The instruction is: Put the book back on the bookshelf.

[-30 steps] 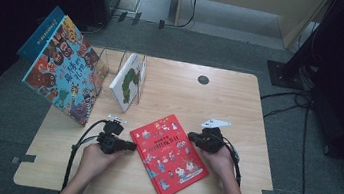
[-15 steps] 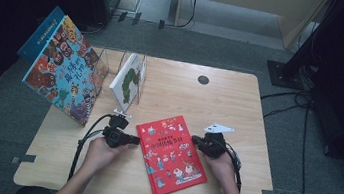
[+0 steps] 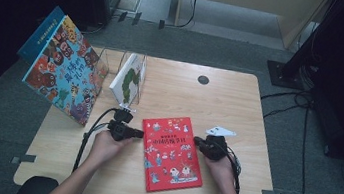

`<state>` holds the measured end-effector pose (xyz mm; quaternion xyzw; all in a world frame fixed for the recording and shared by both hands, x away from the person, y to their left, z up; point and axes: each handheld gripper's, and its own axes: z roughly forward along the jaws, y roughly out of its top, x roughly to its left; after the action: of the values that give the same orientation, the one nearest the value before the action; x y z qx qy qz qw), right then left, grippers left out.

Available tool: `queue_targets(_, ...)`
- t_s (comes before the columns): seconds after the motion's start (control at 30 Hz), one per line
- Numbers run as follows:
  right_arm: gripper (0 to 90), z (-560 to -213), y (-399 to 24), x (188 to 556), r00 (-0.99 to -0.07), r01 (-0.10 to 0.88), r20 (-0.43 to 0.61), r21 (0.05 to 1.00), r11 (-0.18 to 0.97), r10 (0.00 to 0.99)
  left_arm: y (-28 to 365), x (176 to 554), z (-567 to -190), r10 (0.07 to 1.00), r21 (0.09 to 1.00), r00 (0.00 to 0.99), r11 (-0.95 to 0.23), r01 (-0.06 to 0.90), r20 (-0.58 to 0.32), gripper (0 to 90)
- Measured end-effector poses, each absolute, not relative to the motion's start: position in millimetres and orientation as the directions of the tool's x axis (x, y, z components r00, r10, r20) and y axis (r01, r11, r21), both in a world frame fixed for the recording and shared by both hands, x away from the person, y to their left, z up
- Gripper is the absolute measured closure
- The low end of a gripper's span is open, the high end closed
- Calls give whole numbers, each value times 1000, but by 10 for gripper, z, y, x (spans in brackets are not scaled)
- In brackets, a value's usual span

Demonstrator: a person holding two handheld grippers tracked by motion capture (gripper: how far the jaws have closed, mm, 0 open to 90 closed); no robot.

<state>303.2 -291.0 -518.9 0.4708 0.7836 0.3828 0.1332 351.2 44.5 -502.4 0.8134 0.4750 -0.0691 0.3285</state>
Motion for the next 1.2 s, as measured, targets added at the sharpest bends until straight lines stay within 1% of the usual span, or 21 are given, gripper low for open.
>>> queue_targets(0.17,900,-5197,-2924,2992,-510,632,146,732,255,848,411,3545,-5030,722,484,552,-338,807,-417,877)
queue_targets(0.27,900,-5199,-2941,2975,-506,631,143,734,252,851,384,3563,-5038,718,499,562,-338,798,-412,896)
queue_targets(0.47,895,-5206,-2958,2943,-496,628,141,739,243,857,375,3601,-5048,709,500,565,-338,798,-423,896)
queue_targets(0.6,884,-5208,-2963,2929,-492,626,136,742,241,860,376,3618,-5060,706,501,559,-327,801,-434,889)
queue_targets(0.87,878,-5208,-2980,2915,-493,622,126,743,247,861,346,3626,-5062,710,510,562,-325,796,-425,886)
queue_targets(1.07,867,-5207,-2985,2916,-494,620,123,744,249,861,363,3640,-5071,709,506,556,-319,801,-434,860)
queue_targets(1.2,817,-5203,-3012,2925,-492,623,134,744,241,860,356,3629,-5063,714,510,560,-325,796,-420,857)
